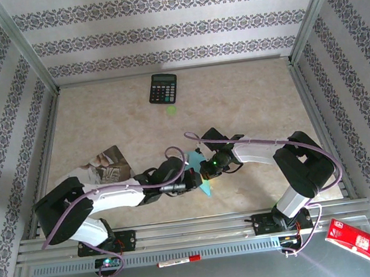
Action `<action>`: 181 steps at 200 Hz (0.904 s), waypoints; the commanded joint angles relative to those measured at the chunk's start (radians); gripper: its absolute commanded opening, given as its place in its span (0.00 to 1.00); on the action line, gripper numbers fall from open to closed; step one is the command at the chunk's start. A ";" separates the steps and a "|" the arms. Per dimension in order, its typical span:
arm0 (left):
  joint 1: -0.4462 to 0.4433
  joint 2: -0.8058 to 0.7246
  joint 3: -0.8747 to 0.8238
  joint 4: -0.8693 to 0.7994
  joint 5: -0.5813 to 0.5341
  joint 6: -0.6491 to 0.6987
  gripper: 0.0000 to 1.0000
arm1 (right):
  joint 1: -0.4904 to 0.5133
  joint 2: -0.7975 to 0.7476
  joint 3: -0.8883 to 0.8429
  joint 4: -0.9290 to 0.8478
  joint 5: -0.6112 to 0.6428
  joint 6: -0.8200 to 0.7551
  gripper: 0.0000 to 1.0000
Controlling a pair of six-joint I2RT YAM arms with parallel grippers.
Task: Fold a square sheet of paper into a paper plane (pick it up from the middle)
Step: Third fold the triangle at the center of the table.
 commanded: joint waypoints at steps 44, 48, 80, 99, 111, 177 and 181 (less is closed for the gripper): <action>0.092 0.062 0.024 -0.021 0.026 0.054 0.00 | 0.000 0.048 -0.020 -0.042 0.034 -0.011 0.05; 0.096 0.066 0.028 -0.018 0.030 0.053 0.00 | 0.000 0.048 -0.021 -0.041 0.033 -0.011 0.05; 0.106 0.121 0.050 0.011 0.064 0.060 0.00 | -0.001 0.047 -0.022 -0.043 0.033 -0.010 0.05; 0.108 0.161 0.065 0.027 0.084 0.056 0.00 | 0.000 0.048 -0.022 -0.041 0.035 -0.009 0.05; 0.110 0.181 0.066 0.040 0.094 0.051 0.00 | 0.000 0.048 -0.022 -0.042 0.035 -0.011 0.05; 0.125 0.179 0.005 0.022 0.076 0.057 0.00 | -0.001 0.051 -0.020 -0.043 0.035 -0.009 0.05; 0.126 0.181 0.001 0.020 0.076 0.059 0.00 | -0.001 0.053 -0.019 -0.043 0.035 -0.009 0.05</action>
